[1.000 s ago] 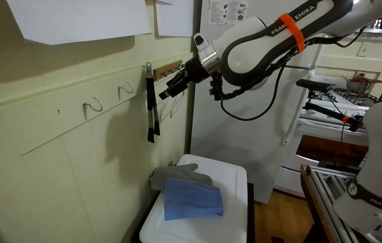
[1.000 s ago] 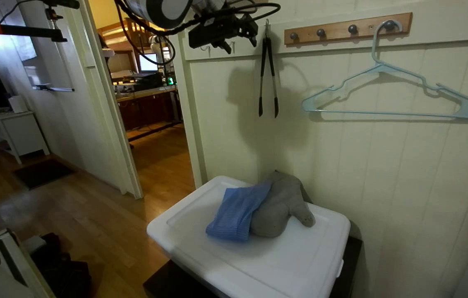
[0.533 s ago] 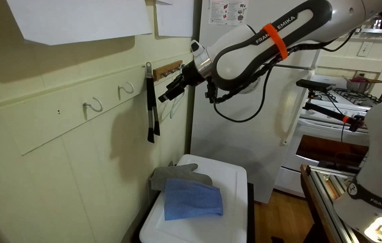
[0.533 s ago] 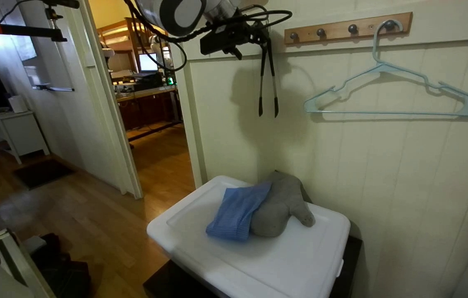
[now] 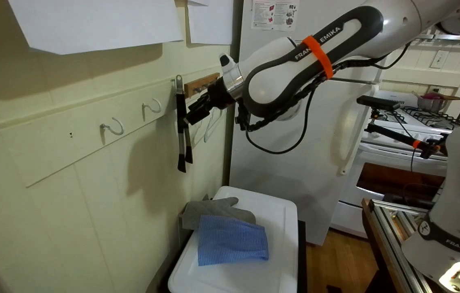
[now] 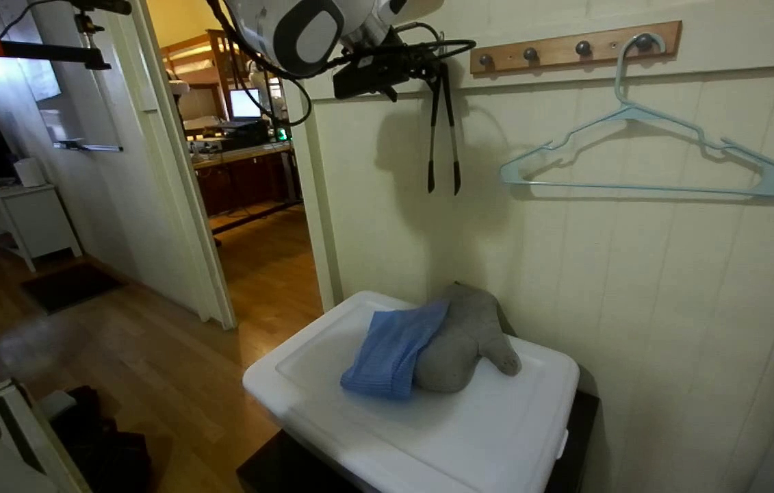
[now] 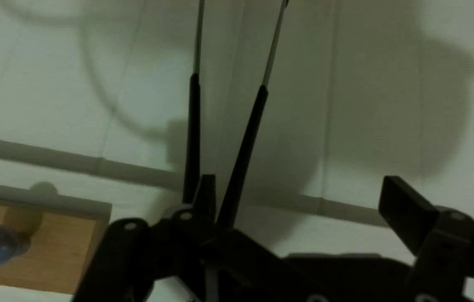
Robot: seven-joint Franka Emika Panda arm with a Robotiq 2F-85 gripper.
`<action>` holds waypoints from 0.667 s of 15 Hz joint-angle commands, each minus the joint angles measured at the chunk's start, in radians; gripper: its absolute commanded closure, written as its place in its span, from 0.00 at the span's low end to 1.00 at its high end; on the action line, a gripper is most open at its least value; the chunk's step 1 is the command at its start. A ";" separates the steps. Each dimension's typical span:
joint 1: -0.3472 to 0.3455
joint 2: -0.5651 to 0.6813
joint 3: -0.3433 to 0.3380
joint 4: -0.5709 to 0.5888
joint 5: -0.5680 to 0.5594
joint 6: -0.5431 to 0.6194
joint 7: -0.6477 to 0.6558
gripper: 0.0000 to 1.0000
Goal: Move the tongs from the hook on the right to the center hook
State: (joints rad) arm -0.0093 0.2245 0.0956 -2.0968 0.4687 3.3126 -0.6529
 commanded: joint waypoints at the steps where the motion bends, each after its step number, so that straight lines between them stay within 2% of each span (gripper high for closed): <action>1: -0.120 0.069 0.113 0.044 -0.025 0.057 -0.005 0.00; 4: -0.206 0.104 0.187 0.059 -0.059 0.087 0.001 0.00; 5: -0.233 0.114 0.210 0.062 -0.072 0.092 0.001 0.04; 6: -0.258 0.123 0.232 0.063 -0.085 0.100 0.002 0.26; 8: -0.302 0.140 0.269 0.067 -0.114 0.108 0.000 0.29; 9: -0.319 0.146 0.283 0.068 -0.126 0.111 0.000 0.36; 10: -0.336 0.152 0.296 0.068 -0.138 0.112 0.000 0.12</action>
State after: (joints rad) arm -0.2887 0.3422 0.3392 -2.0422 0.3718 3.3931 -0.6529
